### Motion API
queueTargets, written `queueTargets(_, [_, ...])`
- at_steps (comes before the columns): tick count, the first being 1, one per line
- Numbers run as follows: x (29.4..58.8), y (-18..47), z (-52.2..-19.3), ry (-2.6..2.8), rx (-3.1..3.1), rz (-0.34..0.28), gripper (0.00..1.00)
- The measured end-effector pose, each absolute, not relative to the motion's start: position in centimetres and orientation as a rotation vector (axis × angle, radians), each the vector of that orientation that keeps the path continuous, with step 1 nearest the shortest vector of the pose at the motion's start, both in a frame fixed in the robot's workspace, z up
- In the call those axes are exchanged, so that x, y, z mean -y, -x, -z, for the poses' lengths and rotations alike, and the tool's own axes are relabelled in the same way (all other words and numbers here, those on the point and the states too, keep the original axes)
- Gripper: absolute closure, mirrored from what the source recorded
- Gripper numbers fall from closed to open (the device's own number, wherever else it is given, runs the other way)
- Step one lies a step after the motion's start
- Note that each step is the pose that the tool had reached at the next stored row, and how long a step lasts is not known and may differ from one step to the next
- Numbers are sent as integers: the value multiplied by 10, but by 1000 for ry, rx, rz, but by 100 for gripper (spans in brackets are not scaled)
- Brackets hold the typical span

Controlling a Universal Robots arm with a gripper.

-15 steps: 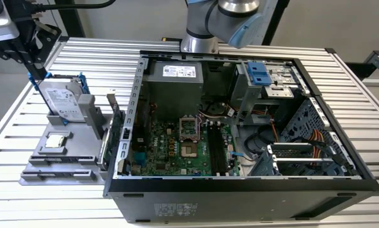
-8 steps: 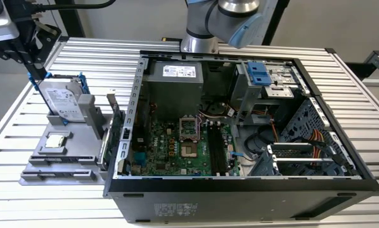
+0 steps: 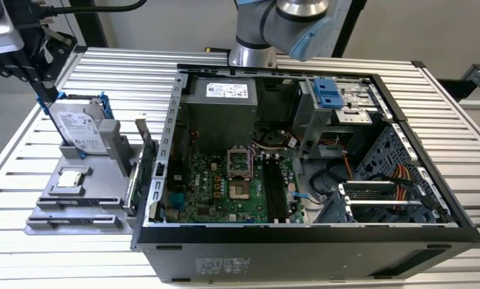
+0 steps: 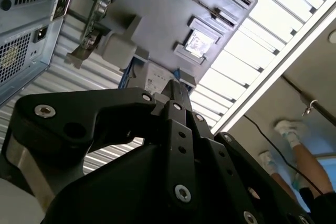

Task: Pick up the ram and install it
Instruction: 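Reach for the ram, then pick up the ram and move it above insertion slot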

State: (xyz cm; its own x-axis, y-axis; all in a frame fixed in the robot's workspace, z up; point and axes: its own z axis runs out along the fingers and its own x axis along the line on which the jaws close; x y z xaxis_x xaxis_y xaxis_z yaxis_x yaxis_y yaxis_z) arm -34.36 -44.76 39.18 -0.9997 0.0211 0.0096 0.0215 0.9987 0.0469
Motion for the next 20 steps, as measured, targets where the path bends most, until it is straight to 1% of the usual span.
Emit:
queueTargets(7, [456, 344, -392, 16, 3131, 74, 100])
queueTargets(20, [481, 344, -392, -8, 3131, 75, 100])
